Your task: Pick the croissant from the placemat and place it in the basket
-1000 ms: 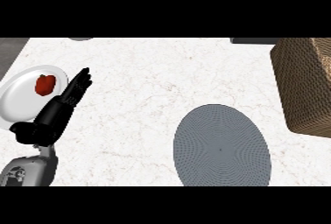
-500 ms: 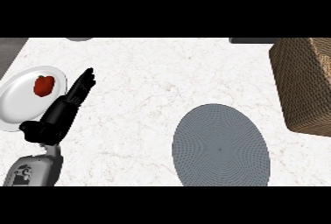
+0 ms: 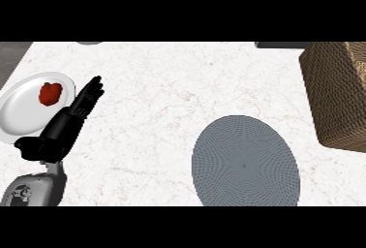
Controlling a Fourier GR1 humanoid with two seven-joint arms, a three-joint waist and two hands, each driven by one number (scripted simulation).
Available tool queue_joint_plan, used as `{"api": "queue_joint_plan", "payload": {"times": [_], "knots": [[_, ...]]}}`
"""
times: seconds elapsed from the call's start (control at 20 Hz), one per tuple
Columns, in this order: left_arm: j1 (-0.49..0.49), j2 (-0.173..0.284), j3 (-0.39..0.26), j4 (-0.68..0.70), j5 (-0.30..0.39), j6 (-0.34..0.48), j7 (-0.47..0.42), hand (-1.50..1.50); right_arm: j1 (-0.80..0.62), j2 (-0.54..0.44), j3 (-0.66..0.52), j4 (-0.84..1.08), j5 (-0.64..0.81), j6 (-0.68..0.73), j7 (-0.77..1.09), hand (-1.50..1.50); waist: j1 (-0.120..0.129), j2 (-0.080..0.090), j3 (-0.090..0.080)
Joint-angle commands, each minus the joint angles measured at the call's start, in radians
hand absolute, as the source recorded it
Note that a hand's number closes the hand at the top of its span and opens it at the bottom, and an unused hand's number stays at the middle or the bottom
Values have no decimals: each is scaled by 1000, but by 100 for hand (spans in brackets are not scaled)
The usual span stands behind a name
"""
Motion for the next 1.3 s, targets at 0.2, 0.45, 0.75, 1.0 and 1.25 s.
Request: {"api": "queue_joint_plan", "payload": {"times": [0.2, 0.45, 0.75, 1.0, 1.25], "knots": [[-15, -12, -6, -10, -10, 9, 27, 0, -121, 1, -101, 240, -44, -34, -137, -150, -4, -1, 0], [-41, -11, 12, -6, 7, 3, 42, 0, -182, -4, -79, 437, 29, -74, -311, -150, 7, 3, 1], [-7, -5, 21, 12, 3, -11, -3, 0, -244, -41, -106, 459, -3, -9, -321, -150, -1, 1, 0], [6, -2, 20, -10, 16, -24, 23, 0, -309, -100, -182, 498, -90, 84, -223, -150, 0, 0, 0], [-21, -1, 21, 36, 1, -22, -11, 0, -299, -184, -242, 608, -141, 182, -162, -150, 10, 9, 2]]}}
